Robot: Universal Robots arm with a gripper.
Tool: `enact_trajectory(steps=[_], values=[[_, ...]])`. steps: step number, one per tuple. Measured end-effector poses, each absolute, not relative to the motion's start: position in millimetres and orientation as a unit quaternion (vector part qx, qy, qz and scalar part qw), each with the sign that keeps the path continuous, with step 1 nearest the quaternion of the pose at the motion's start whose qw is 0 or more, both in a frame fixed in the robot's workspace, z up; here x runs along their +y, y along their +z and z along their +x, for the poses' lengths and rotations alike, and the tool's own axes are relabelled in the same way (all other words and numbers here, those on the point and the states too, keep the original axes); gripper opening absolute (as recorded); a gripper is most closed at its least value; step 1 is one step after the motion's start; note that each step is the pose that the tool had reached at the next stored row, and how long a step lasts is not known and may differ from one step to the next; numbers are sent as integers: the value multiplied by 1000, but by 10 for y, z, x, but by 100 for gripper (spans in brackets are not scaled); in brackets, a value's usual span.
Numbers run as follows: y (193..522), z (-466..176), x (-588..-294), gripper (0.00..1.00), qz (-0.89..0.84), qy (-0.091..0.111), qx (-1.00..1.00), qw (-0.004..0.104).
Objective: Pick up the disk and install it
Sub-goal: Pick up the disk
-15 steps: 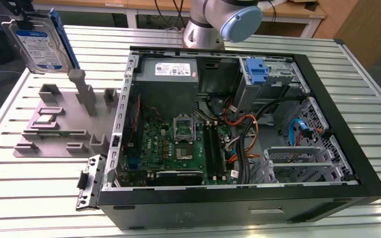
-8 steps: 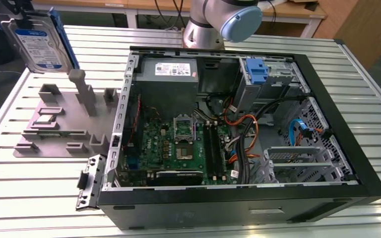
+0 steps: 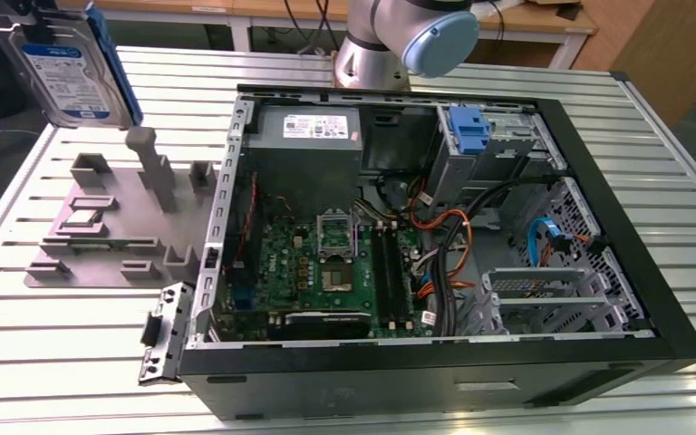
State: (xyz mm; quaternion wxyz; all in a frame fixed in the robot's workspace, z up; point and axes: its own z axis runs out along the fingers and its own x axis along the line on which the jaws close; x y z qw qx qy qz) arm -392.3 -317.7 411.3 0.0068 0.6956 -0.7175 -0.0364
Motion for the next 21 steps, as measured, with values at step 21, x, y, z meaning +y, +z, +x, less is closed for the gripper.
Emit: enact_trajectory(steps=[21], values=[[4318,-3923,-3177,35,696,-36,-718,7]])
